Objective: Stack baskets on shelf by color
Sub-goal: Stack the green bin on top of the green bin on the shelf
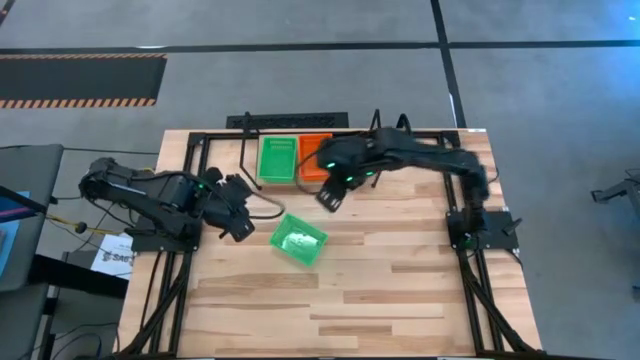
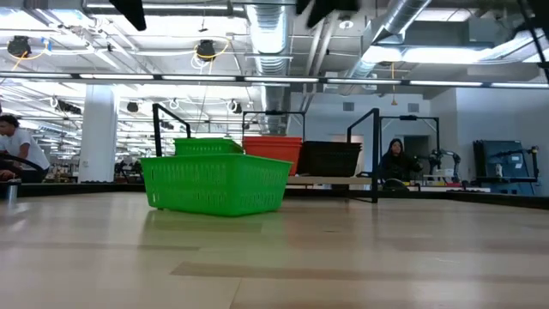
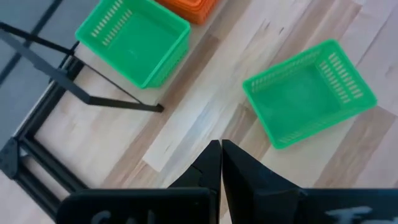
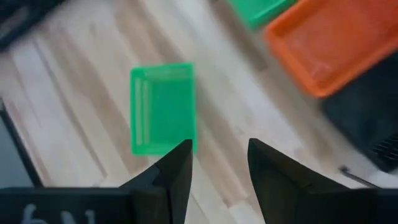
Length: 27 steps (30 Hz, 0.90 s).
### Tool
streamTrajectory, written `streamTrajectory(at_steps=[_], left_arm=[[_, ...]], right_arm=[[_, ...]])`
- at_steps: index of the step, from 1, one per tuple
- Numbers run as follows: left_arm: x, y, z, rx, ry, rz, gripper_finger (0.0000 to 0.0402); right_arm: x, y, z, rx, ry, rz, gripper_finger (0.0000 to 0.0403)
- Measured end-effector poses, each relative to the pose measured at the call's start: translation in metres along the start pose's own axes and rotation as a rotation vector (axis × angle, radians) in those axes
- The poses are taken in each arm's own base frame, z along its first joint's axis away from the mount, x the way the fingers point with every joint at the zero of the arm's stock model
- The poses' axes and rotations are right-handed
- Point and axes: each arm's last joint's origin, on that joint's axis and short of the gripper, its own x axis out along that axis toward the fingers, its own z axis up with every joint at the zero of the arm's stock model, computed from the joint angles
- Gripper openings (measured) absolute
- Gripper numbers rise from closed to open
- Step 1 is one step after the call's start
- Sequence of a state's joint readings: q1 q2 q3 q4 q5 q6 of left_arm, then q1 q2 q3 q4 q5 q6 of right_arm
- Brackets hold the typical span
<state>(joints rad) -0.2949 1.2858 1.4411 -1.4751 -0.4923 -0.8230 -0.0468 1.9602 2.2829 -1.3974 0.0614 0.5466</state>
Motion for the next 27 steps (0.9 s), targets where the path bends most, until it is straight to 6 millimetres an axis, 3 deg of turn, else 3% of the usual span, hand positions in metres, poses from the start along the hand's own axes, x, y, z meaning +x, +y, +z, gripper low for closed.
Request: streamTrajectory(at_steps=[6,13,18,27], left_arm=[[0.015,-0.013,-0.008,0.081,-0.033,-0.015,0.0000],[0.058,-0.040,-0.018,0.316,-0.030,-0.239,0.0000],[0.083,-0.048,-0.025,0.432,-0.037,-0.349,0.0000],[0.097,-0.031,-0.011,0.275,-0.046,-0.229,0.0000]], right_arm=[[-0.066,-0.003,-0.029,0.115,-0.115,-0.053,0.0177],[-0.120,0.011,-0.066,0.190,-0.265,0.001,0.0174],[-0.134,0.024,-0.085,0.190,-0.319,0.023,0.0177],[-0.128,0.030,-0.090,0.136,-0.294,-0.010,0.0171]])
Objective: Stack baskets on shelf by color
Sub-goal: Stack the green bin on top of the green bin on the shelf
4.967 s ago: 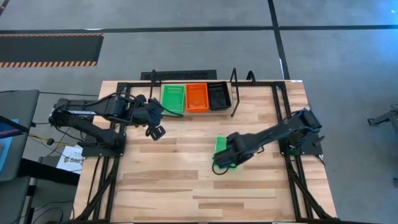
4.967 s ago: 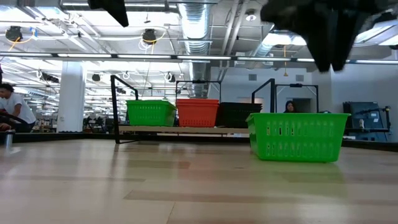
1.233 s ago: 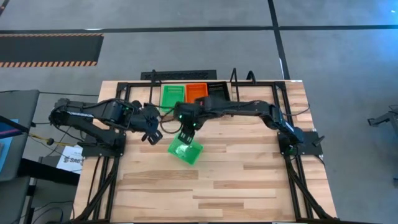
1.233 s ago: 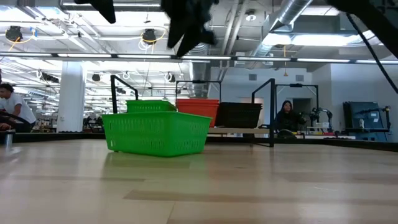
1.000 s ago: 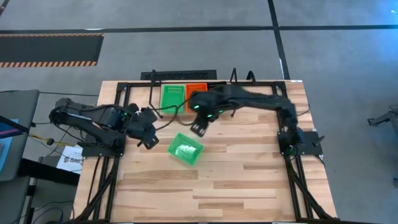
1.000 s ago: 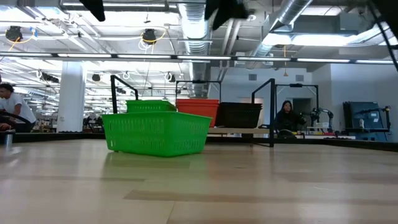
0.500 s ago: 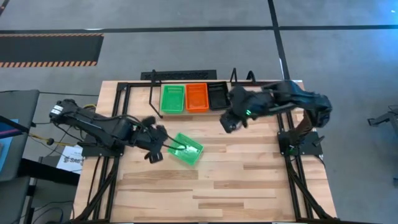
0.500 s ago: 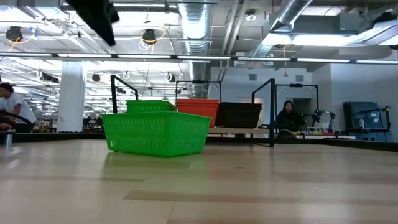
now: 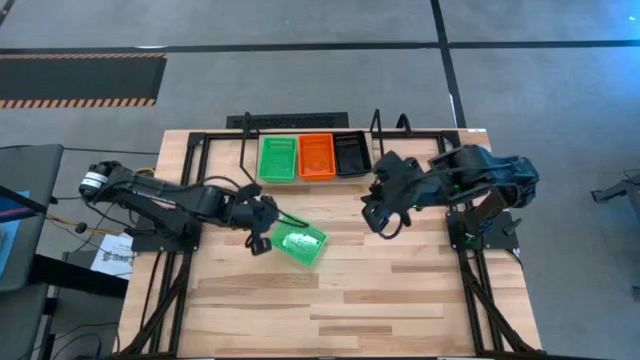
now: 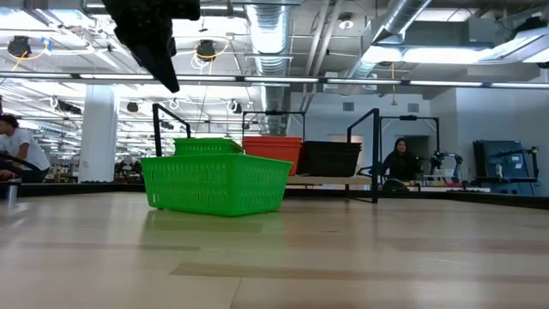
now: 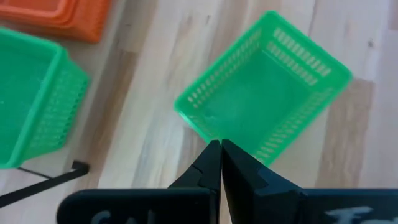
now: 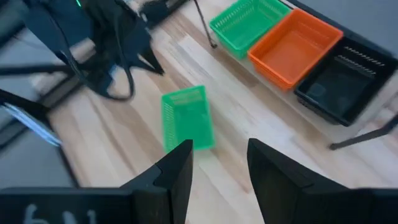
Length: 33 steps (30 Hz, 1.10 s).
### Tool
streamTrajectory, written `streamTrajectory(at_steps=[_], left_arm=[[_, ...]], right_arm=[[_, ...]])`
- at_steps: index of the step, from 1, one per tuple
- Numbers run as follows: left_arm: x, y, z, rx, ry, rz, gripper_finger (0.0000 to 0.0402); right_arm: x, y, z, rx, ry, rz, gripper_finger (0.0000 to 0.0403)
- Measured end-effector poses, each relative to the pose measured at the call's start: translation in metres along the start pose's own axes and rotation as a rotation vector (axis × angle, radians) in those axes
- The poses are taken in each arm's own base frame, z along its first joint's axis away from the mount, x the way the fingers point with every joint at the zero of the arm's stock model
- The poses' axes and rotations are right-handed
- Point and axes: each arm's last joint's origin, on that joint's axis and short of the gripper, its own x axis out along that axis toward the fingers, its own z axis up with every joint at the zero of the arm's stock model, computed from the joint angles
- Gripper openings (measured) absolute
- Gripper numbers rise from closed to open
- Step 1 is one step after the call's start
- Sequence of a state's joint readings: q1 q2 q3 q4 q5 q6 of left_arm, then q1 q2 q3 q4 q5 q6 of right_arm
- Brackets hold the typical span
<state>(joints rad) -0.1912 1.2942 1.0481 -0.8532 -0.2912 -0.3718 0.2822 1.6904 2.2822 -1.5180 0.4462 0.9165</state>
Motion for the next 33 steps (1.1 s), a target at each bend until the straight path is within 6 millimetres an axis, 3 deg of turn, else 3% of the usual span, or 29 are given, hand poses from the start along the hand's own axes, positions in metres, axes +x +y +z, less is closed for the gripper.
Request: streamTrajectory(at_steps=[5,8,14,18,22,27,33], left_arm=[[0.003,0.010,0.007,-0.043,-0.020,-0.006,0.0000],[0.004,0.011,0.010,-0.050,-0.048,-0.011,0.0000],[0.003,0.008,0.021,-0.058,-0.156,-0.045,0.0002],[0.004,0.006,0.026,0.000,-0.195,-0.054,0.0027],[0.013,0.002,0.027,0.079,-0.162,-0.093,0.0073],[0.039,-0.017,0.021,0.293,-0.052,-0.169,0.0115],[0.067,-0.046,0.008,0.572,0.048,-0.189,0.0123]], right_arm=[[0.020,-0.003,0.006,-0.137,0.030,-0.076,0.0173],[0.042,-0.003,0.015,-0.164,0.041,-0.121,0.0171],[0.088,-0.008,0.021,-0.205,0.278,-0.087,0.0166],[0.093,-0.010,0.023,-0.243,0.356,-0.008,0.0166],[0.081,-0.014,0.025,-0.231,0.353,0.032,0.0164],[0.036,-0.027,0.027,-0.199,0.275,0.097,0.0164],[-0.020,-0.049,0.024,-0.125,0.156,0.157,0.0160]])
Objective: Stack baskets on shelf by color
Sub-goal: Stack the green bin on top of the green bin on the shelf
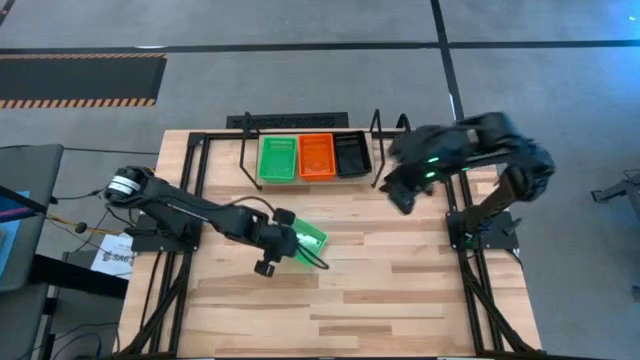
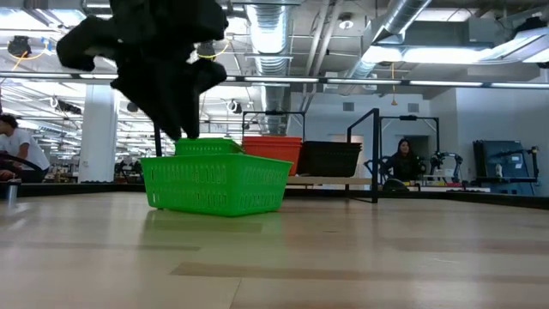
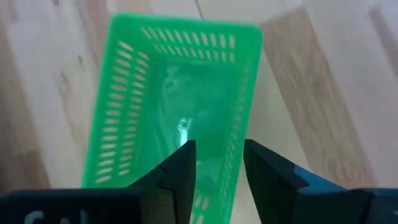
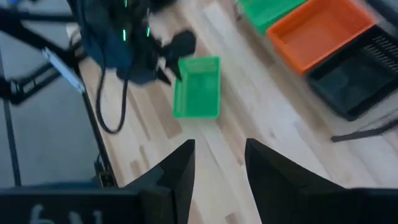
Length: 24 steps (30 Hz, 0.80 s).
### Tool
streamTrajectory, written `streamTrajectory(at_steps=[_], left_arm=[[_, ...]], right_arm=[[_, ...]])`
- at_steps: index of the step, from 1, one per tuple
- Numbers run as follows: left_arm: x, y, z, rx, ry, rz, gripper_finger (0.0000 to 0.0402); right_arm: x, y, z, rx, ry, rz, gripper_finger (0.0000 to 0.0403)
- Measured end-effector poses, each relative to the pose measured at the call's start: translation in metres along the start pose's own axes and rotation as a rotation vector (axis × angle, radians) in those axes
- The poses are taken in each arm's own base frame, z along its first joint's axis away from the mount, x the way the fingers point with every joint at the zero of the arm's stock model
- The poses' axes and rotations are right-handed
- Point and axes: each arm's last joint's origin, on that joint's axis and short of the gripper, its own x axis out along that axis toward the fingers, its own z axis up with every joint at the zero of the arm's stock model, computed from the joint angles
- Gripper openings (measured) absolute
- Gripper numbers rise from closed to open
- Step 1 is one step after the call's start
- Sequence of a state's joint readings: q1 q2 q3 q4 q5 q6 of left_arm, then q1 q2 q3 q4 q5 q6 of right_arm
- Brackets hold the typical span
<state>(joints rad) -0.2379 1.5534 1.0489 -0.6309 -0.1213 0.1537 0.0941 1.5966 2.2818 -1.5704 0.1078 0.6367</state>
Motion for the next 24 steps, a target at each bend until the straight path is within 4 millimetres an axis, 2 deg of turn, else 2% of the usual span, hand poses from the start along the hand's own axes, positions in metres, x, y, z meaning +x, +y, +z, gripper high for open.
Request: streamTrajectory(at_steps=[4,10,14,19,24], left_arm=[[0.013,-0.007,0.000,0.020,0.046,-0.018,0.0123],[0.025,-0.011,-0.002,0.043,0.086,-0.058,0.0123],[0.029,-0.010,-0.001,0.050,0.086,-0.052,0.0123],[0.036,-0.009,-0.005,0.048,0.135,-0.055,0.0120],[0.046,-0.010,-0.011,0.077,0.209,-0.040,0.0093]], right_arm=[[-0.031,-0.010,-0.010,0.026,-0.090,0.003,0.0159],[-0.057,-0.020,-0.018,0.039,-0.169,0.027,0.0159],[-0.063,-0.023,-0.020,0.035,-0.186,0.024,0.0157],[-0.060,-0.022,-0.019,0.022,-0.177,0.018,0.0157],[-0.053,-0.019,-0.017,0.009,-0.160,0.004,0.0155]])
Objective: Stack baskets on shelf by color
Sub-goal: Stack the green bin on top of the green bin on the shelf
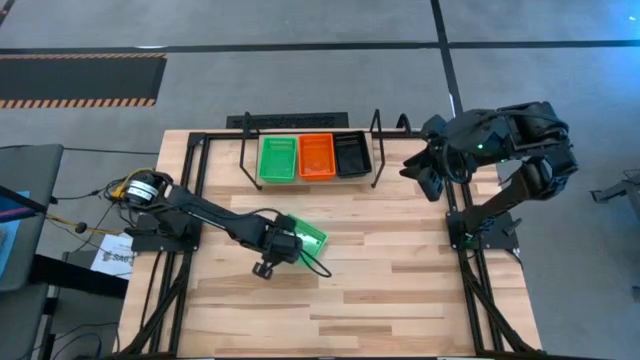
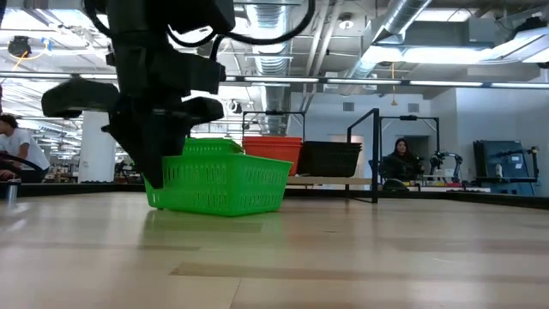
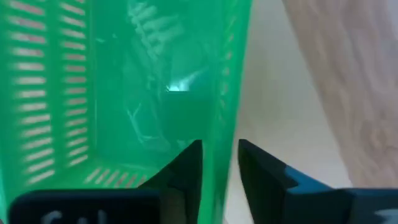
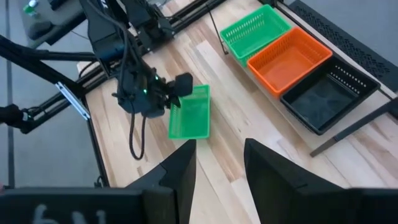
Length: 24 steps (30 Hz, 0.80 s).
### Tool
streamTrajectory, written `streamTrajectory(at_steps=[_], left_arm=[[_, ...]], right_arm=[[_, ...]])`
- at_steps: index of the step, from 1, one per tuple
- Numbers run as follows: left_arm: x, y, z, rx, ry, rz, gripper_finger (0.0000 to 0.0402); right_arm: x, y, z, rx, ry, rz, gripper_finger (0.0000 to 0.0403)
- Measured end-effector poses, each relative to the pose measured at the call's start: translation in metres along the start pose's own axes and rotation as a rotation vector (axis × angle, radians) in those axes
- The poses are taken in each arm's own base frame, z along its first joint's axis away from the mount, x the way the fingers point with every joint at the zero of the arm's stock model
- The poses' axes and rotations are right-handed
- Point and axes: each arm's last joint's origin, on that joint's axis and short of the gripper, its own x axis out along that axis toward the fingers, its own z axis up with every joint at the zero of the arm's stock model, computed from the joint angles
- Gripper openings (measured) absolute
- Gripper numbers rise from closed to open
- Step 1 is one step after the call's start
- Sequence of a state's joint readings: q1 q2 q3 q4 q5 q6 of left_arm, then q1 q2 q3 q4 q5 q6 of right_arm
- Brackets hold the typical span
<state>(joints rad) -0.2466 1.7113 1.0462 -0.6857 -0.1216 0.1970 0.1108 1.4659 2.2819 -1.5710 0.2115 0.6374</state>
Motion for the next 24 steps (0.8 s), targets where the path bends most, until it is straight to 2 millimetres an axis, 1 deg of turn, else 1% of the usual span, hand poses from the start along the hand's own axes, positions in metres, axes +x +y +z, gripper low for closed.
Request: streamTrajectory(at_steps=[2,4,5,7,10,13,15,17,20,22,23,24], left_arm=[[0.000,0.000,0.001,-0.005,0.024,0.019,0.0061],[-0.008,0.002,0.002,-0.026,0.067,0.034,0.0019],[-0.013,0.004,0.004,-0.042,0.068,0.039,0.0011],[-0.029,0.008,0.006,-0.051,0.108,0.064,0.0004],[-0.064,0.017,0.013,-0.024,0.165,0.146,0.0001],[-0.106,0.026,0.018,0.020,0.218,0.237,0.0001],[-0.133,0.034,0.021,-0.017,0.212,0.323,0.0000],[-0.160,0.047,0.023,-0.180,0.165,0.420,0.0000],[-0.190,0.066,0.021,-0.567,0.041,0.521,0.0000],[-0.201,0.075,0.020,-0.854,-0.065,0.554,0.0000],[-0.205,0.077,0.019,-0.964,-0.102,0.559,0.0000],[-0.207,0.079,0.018,-1.040,-0.127,0.559,0.0000]], right_arm=[[0.001,0.000,0.000,-0.011,0.002,-0.001,0.0154],[0.004,0.002,0.001,-0.013,0.008,-0.004,0.0154],[0.004,0.002,0.001,-0.016,0.009,-0.004,0.0154],[0.005,0.002,0.001,-0.020,0.010,-0.005,0.0154],[0.005,0.002,0.001,-0.021,0.011,-0.006,0.0154],[0.005,0.002,0.001,-0.023,0.012,-0.005,0.0154],[0.005,0.002,0.001,-0.024,0.012,-0.005,0.0154],[0.005,0.002,0.001,-0.033,0.013,-0.004,0.0154],[0.005,0.002,0.001,-0.047,0.013,-0.004,0.0154],[0.005,0.002,0.001,-0.047,0.012,-0.005,0.0154],[0.005,0.002,0.001,-0.048,0.012,-0.005,0.0154],[0.005,0.002,0.001,-0.050,0.012,-0.005,0.0154]])
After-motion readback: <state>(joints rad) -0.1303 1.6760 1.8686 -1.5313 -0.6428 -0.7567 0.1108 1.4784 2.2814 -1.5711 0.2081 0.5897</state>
